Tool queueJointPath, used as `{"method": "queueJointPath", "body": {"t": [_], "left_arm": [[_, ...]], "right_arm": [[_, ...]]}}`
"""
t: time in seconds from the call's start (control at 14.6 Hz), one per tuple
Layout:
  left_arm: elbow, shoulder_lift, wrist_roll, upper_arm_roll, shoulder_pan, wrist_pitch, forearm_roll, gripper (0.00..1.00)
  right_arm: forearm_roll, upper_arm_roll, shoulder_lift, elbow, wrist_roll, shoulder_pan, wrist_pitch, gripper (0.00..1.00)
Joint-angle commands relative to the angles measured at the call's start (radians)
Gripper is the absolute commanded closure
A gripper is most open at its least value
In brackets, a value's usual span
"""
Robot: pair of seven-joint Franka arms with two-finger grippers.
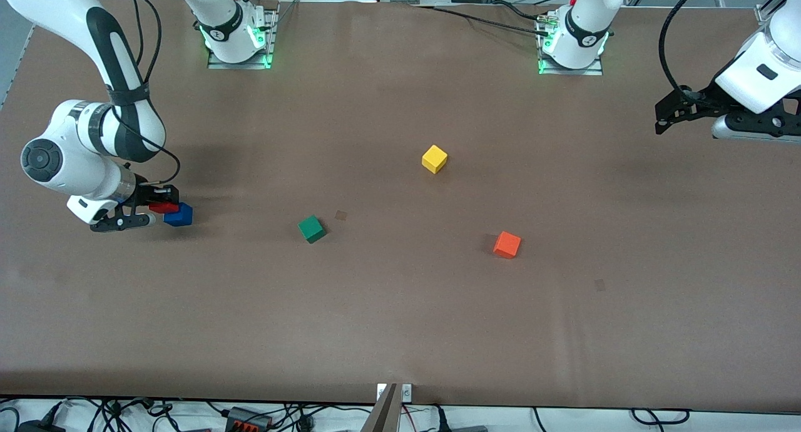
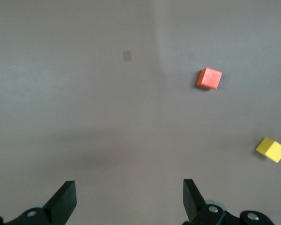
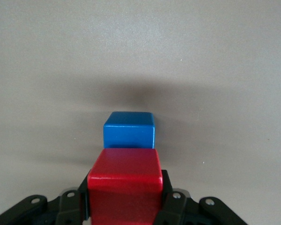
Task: Pass red block to right arm, stack on blue
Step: 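Lower the red cube onto the blue cube with the right gripper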
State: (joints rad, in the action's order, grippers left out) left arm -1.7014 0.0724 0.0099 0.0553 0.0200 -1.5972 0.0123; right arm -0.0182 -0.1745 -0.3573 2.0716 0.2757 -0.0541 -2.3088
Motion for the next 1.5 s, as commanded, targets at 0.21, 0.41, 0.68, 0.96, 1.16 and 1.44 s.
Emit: {"method": "queueJointPath", "body": {"t": [0.21, 0.41, 0.68, 0.96, 1.16, 1.44], "left_arm": [[0.093, -0.057, 0.028, -0.006, 0.005, 0.055, -0.002, 0.00], [0.103, -0.063, 0.027, -0.008, 0.005, 0.066, -0.002, 0.00], [0.111, -0.071, 0.033, -0.012, 0.003, 0.066, -0.002, 0.00], [0.112, -0.074, 0.033, -0.012, -0.002, 0.065, -0.003, 0.00], [0.112, -0.074, 0.029, -0.012, -0.003, 0.065, -0.002, 0.00], [0.120, -0.082, 0.036, -0.012, -0.005, 0.065, -0.002, 0.00]], "right_arm": [[0.021, 0.004, -0.020, 0.009, -0.038, -0.003, -0.043, 1.00], [0.021, 0.004, -0.025, 0.002, -0.038, 0.000, -0.043, 1.00], [0.020, 0.006, -0.026, -0.002, -0.040, 0.000, -0.043, 1.00], [0.018, 0.006, -0.025, -0.037, -0.040, 0.000, -0.032, 1.00], [0.017, 0.006, -0.026, -0.039, -0.043, 0.000, -0.031, 1.00], [0.009, 0.007, -0.043, -0.038, -0.065, -0.001, -0.028, 1.00]]}}
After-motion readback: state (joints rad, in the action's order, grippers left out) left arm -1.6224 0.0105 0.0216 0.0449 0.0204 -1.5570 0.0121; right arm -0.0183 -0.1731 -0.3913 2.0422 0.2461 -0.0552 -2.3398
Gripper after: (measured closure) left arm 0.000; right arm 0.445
